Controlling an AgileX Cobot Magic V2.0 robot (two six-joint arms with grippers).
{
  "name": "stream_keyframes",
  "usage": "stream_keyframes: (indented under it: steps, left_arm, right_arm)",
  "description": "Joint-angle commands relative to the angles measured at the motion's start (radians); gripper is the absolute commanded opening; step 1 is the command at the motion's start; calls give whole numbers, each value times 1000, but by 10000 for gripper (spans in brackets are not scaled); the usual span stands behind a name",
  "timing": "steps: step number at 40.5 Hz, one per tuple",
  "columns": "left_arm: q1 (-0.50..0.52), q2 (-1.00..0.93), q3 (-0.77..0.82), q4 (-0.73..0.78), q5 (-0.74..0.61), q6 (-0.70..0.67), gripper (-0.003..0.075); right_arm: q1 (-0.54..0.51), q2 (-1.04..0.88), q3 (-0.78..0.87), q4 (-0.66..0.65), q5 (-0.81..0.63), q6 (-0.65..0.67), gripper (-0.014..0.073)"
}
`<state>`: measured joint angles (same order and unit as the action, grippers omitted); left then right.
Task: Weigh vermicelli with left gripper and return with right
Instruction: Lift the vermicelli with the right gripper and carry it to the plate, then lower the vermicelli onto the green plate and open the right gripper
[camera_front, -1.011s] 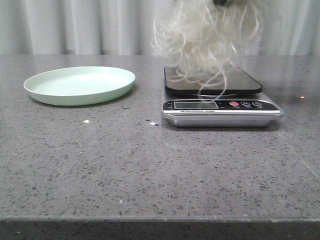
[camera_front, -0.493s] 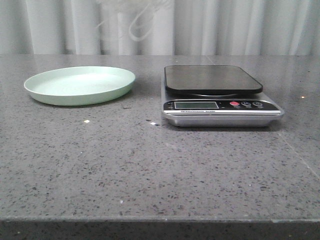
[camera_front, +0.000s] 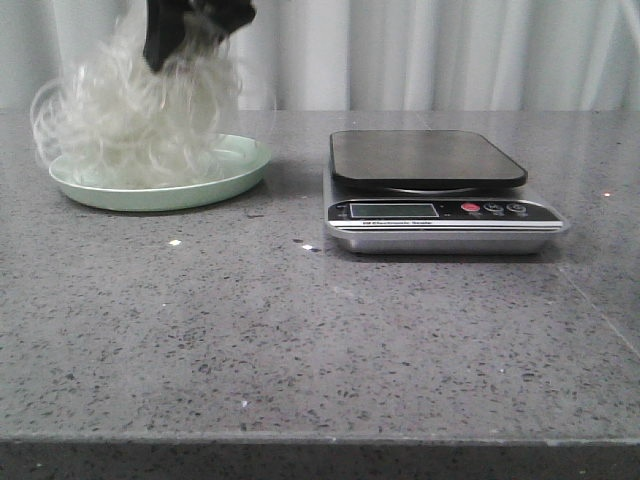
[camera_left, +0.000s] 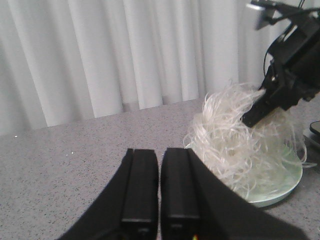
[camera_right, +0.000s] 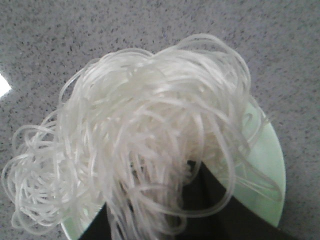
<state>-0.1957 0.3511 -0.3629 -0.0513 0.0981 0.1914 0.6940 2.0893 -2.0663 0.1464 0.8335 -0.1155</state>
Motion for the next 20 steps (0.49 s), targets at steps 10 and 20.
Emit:
stream_keyframes:
  steps: [10,20]
  left_arm:
    - [-5,4,-27,-8,-81,-12,137]
    - [-5,4,-27,-8,-81,-12,137]
  right_arm:
    - [0,-34,-43,9,-75,-9,157]
    - [-4,-34,-43,8,-74,-9,162]
